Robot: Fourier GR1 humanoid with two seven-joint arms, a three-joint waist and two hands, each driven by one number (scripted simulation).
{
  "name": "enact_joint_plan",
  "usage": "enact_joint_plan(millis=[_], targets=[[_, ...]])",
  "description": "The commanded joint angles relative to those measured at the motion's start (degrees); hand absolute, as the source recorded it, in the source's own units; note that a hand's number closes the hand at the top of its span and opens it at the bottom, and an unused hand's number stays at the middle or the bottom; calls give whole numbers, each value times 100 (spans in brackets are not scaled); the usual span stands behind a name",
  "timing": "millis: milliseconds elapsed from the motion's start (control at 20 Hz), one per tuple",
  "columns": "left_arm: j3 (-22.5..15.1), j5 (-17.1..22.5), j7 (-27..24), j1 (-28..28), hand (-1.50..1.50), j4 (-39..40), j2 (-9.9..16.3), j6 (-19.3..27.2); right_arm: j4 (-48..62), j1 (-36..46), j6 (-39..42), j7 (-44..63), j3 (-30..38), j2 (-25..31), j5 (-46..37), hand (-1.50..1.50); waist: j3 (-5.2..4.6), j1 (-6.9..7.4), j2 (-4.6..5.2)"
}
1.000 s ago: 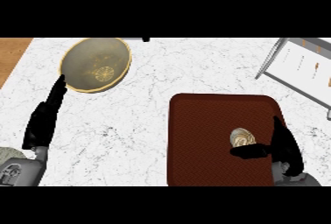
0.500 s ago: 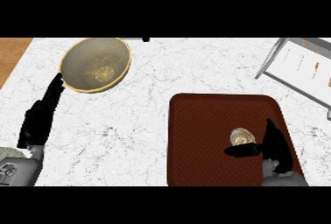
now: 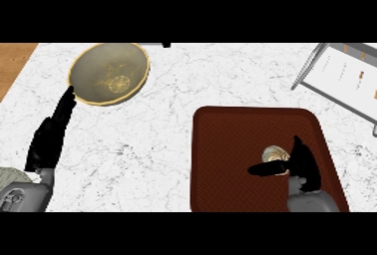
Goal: Pick the cupcake from the tray and place it in the tiered basket
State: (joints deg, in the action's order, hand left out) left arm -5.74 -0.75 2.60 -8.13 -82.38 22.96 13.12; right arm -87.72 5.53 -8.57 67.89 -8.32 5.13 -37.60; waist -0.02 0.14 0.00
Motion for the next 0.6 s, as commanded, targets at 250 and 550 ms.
enact_joint_plan(millis=[250, 550], targets=[[113, -130, -40, -63, 0, 143, -119, -58, 555, 337, 712, 332, 161, -473, 448, 150, 2, 5, 2], [264, -40, 96, 3, 0, -38, 19, -331, 725, 382, 861, 112, 36, -113, -59, 150, 2, 14, -6]])
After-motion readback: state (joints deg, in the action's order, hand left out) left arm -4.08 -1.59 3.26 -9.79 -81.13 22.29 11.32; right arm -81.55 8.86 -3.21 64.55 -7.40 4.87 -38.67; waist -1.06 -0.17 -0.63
